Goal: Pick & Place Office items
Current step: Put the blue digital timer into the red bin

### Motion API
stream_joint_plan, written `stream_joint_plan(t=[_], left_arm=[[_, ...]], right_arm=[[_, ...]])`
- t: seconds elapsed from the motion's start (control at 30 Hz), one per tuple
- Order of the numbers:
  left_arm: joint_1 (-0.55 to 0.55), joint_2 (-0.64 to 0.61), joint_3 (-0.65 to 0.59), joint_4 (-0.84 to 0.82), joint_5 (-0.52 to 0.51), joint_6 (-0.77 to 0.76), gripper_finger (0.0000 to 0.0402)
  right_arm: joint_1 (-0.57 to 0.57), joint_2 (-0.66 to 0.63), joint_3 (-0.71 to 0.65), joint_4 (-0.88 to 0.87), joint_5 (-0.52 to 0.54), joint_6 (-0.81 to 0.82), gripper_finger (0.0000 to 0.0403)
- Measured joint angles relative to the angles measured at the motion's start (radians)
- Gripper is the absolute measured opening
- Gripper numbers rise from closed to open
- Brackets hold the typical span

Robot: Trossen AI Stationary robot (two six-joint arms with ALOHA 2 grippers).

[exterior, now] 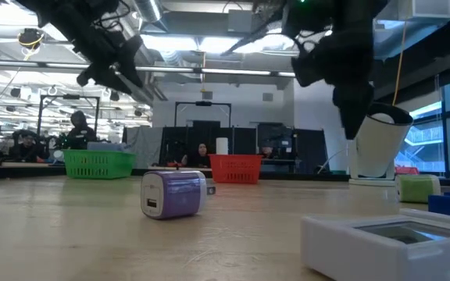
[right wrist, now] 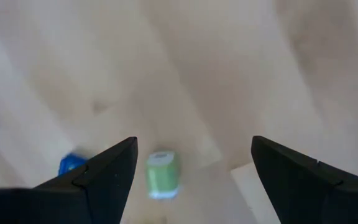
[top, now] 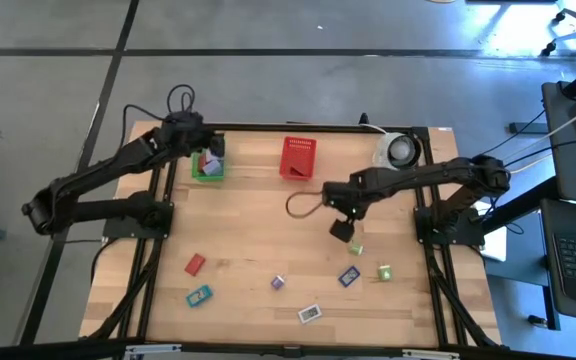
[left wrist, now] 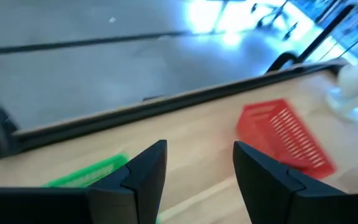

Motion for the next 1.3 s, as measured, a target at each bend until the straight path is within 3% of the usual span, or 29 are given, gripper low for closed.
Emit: stream_joint_plan(t=[0.43, 0.7, 0.93, 1.07, 1.3], left_arm=[[0.0, -0.006, 0.0, 0.051, 0.034, 0.0, 0.0182], [0.0, -0.006, 0.0, 0.053, 0.082, -0.067, 0.0181], [-0.002, -0.006, 0.0, 0.065, 0.126, -0.159, 0.018], [-0.026, -0.006, 0.0, 0.065, 0.146, -0.188, 0.0181], [-0.103, -0.006, 0.0, 0.065, 0.146, -0.254, 0.0179]], right_arm=[[0.127, 0.001, -0.082, 0.015, -0.135, 0.058, 0.0317], [0.237, 0.002, -0.167, 0.219, -0.167, -0.211, 0.03], [0.327, 0.002, -0.237, 0.388, -0.17, -0.331, 0.0273], [0.377, 0.002, -0.266, 0.467, -0.125, -0.405, 0.027], [0.433, 0.002, -0.299, 0.496, 0.044, -0.522, 0.0269]])
